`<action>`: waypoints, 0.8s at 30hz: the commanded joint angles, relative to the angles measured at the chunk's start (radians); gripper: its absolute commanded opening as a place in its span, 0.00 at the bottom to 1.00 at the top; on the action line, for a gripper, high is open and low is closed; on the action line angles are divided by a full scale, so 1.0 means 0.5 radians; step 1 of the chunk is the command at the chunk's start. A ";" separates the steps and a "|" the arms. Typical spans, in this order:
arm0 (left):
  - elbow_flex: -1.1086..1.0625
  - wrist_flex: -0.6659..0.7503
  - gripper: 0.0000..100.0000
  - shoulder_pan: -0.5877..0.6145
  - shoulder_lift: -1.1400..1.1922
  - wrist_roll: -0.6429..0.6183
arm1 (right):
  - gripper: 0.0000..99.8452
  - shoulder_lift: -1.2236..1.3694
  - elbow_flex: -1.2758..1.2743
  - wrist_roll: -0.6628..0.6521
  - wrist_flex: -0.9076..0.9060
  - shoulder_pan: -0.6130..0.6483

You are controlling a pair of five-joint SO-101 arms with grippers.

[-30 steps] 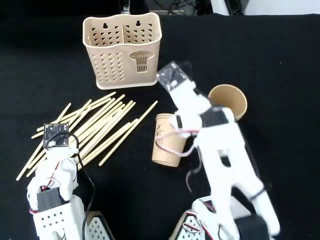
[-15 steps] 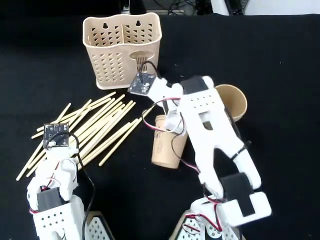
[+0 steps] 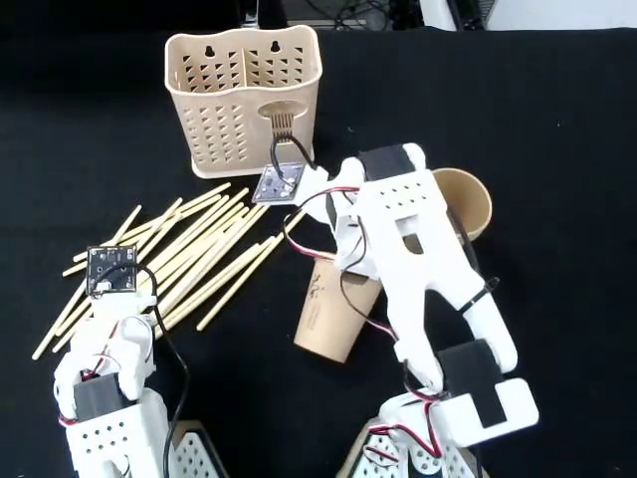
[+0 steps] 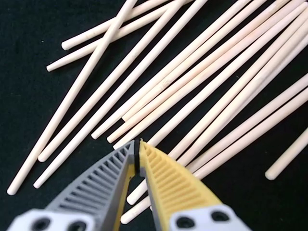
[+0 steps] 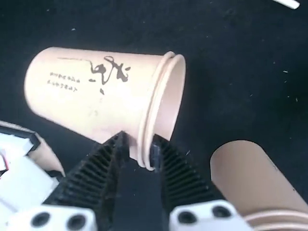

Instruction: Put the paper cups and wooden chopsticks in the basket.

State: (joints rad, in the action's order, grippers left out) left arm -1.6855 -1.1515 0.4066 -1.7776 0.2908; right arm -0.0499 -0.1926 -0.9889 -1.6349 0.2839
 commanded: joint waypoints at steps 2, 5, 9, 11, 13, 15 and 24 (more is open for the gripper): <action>-0.026 -0.006 0.04 0.017 -0.015 0.015 | 0.01 -0.198 0.213 -0.015 -0.169 0.021; -0.026 -0.006 0.04 0.017 -0.015 0.015 | 0.01 -0.354 0.299 -0.015 -0.230 0.021; -0.026 -0.006 0.04 0.017 -0.015 0.015 | 0.01 -0.517 0.302 0.077 -0.221 0.031; -0.026 -0.006 0.04 0.017 -0.015 0.015 | 0.01 -0.532 0.272 0.101 -0.221 0.031; -0.026 -0.006 0.04 0.017 -0.015 0.015 | 0.01 -0.523 0.192 0.104 -0.193 0.031; -0.026 -0.006 0.04 0.017 -0.015 0.015 | 0.01 -0.520 0.060 0.110 -0.092 0.031; -0.026 -0.006 0.04 0.017 -0.015 0.015 | 0.02 -0.520 -0.336 0.175 0.245 0.031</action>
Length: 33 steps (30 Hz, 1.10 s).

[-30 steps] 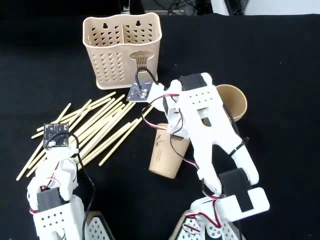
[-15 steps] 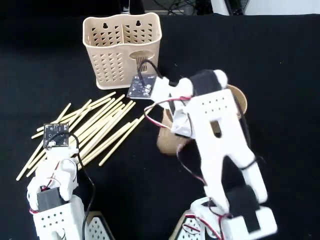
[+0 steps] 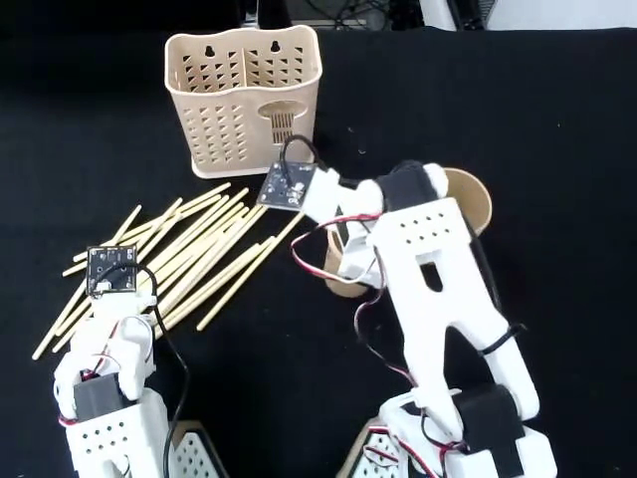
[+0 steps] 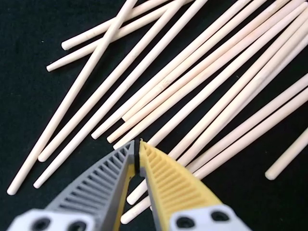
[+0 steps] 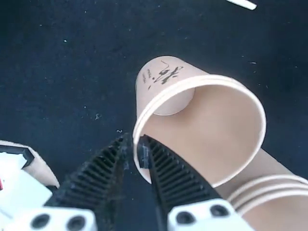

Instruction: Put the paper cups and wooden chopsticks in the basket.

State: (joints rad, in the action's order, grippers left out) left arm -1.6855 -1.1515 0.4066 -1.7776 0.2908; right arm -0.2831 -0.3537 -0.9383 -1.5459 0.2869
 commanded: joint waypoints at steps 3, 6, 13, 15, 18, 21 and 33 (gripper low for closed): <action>-0.026 -0.003 0.04 0.017 -0.015 0.015 | 0.08 -0.054 0.011 0.178 0.068 0.025; -0.026 -0.003 0.04 0.017 -0.015 0.015 | 0.13 -0.054 0.020 0.187 0.068 0.025; -0.026 -0.003 0.04 0.017 -0.015 0.015 | 0.11 -0.048 0.014 0.181 0.068 0.025; -0.026 -0.003 0.04 0.017 -0.015 0.015 | 0.08 -0.048 0.017 0.178 0.068 0.025; -0.026 -0.003 0.04 0.017 -0.015 0.015 | 0.01 -0.054 0.020 0.129 0.086 0.025; -0.026 -0.003 0.04 0.017 -0.015 0.015 | 0.01 -0.103 0.130 0.098 0.061 0.006; -0.026 -0.003 0.04 0.017 -0.015 0.015 | 0.01 -0.275 1.134 0.095 -0.334 -0.046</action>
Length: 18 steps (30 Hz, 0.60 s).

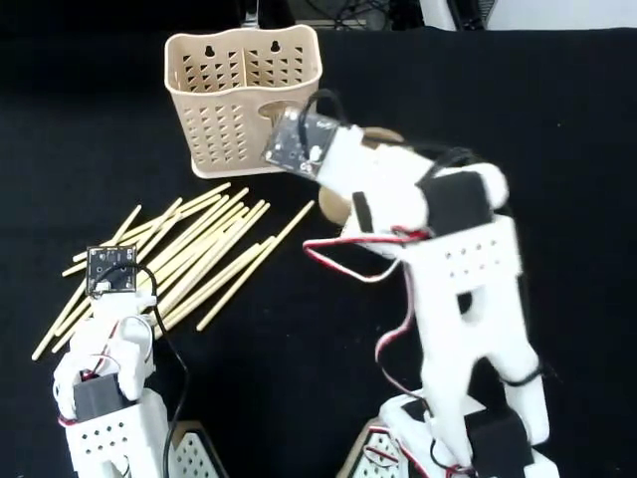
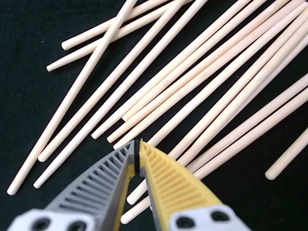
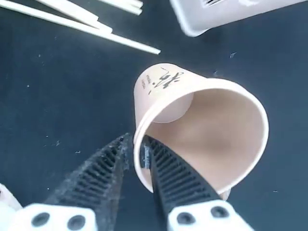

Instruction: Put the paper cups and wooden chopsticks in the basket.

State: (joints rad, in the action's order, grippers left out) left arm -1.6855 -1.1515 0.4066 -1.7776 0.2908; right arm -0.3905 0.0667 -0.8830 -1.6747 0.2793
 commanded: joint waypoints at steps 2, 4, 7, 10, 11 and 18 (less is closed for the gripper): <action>-0.026 -0.003 0.04 0.017 -0.015 0.015 | 0.01 -0.066 0.456 -0.043 -0.101 -0.083; -0.026 -0.003 0.04 0.017 -0.015 0.015 | 0.01 -0.063 0.612 -0.153 -0.120 -0.193; -0.026 -0.003 0.04 0.017 -0.015 0.015 | 0.01 -0.035 0.689 -0.328 -0.166 -0.460; -0.026 -0.003 0.04 0.017 -0.015 0.015 | 0.01 0.048 0.683 -0.396 -0.172 -0.792; -0.026 -0.003 0.04 0.017 -0.015 0.015 | 0.01 0.078 0.667 -0.442 -0.172 -0.887; -0.026 -0.003 0.04 0.017 -0.015 0.015 | 0.01 0.121 0.597 -0.534 -0.172 -1.019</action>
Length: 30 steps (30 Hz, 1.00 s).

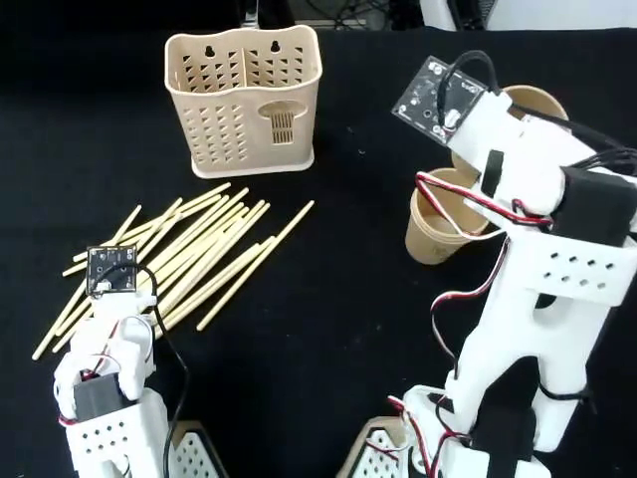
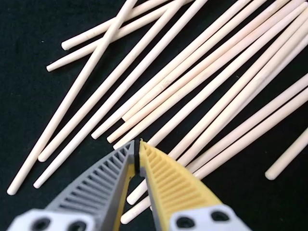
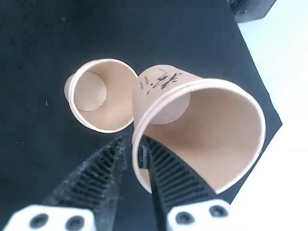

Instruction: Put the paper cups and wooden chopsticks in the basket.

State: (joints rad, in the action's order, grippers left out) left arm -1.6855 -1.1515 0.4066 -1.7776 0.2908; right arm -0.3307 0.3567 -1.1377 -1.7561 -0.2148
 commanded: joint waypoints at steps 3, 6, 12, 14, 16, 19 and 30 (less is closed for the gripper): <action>-0.026 -0.003 0.04 0.017 -0.015 0.015 | 0.01 0.002 -0.017 -0.025 -0.018 0.015; -0.026 -0.003 0.04 0.017 -0.015 0.015 | 0.01 0.002 -0.137 -0.028 -0.018 0.046; -0.026 -0.003 0.04 0.017 -0.015 0.015 | 0.01 0.002 -0.321 -0.068 -0.015 0.117; -0.026 -0.003 0.04 0.017 -0.015 0.015 | 0.01 0.005 -0.342 -0.068 -0.012 0.123; -0.026 -0.003 0.04 0.017 -0.015 0.015 | 0.01 0.005 -0.370 -0.068 -0.009 0.129; -0.026 -0.003 0.04 0.017 -0.015 0.015 | 0.01 0.017 -0.446 -0.068 -0.009 0.141; -0.026 -0.003 0.04 0.017 -0.015 0.015 | 0.02 0.017 -0.830 -0.058 0.239 0.196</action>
State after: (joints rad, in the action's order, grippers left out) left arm -1.6855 -1.1515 0.4066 -1.7776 0.2908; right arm -0.3184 -0.0315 -1.1623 -1.6855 -0.1258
